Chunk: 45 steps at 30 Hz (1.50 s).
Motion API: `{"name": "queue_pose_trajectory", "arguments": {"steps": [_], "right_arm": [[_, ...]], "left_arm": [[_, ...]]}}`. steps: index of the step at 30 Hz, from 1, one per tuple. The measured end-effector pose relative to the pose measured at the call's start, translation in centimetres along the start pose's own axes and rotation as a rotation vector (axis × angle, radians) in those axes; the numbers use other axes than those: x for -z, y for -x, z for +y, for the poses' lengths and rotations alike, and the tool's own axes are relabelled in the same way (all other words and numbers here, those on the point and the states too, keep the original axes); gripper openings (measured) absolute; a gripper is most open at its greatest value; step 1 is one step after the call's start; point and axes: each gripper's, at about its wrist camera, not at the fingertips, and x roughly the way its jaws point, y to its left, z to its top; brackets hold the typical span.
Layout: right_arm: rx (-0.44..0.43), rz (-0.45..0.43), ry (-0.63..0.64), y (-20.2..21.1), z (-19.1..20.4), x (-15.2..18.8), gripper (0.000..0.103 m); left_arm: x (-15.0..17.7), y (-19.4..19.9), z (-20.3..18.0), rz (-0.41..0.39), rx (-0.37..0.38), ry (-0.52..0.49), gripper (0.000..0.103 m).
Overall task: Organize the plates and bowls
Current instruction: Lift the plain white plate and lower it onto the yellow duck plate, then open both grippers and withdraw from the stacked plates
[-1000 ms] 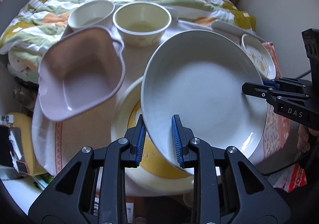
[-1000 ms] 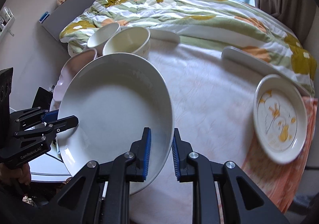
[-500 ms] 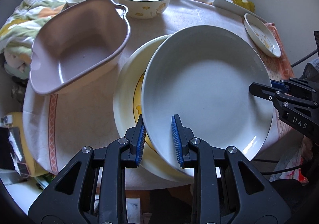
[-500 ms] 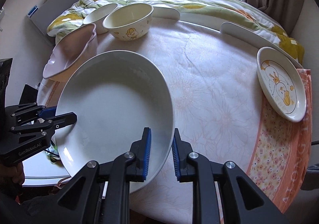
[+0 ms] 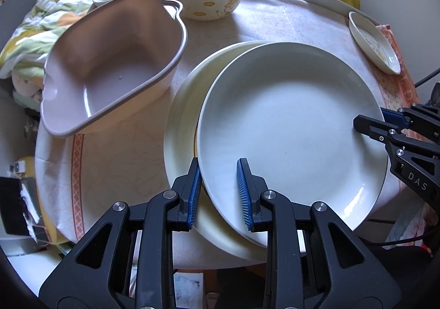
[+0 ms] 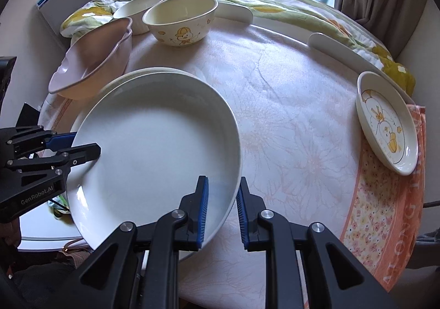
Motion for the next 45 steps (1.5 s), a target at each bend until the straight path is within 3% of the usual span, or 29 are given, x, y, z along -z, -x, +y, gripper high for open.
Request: {"name": "queue_pose_trajectory", "arguments": {"steps": [11,27,37,45], "right_arm": [[0.057,0.009,0.059,-0.2,0.8,-0.4,0.018],[0.080,0.023,0.062,-0.3,1.3,-0.5,0.019],[0.119,0.022,0.076,-0.4,2.0,-0.4,0.019],[0.113,0.023,0.046,-0.4,1.8,-0.4,0.019]], "left_arm": [[-0.2,-0.1,-1.1,-0.012,-0.097,-0.071,0.023],[0.9,0.1,-3.9,-0.071,-0.338,-0.271,0.023],[1.0,0.5,-3.4,-0.082,-0.350,-0.270,0.023],[0.7,0.7,-3.0,-0.079,-0.302,-0.238,0.023]]}}
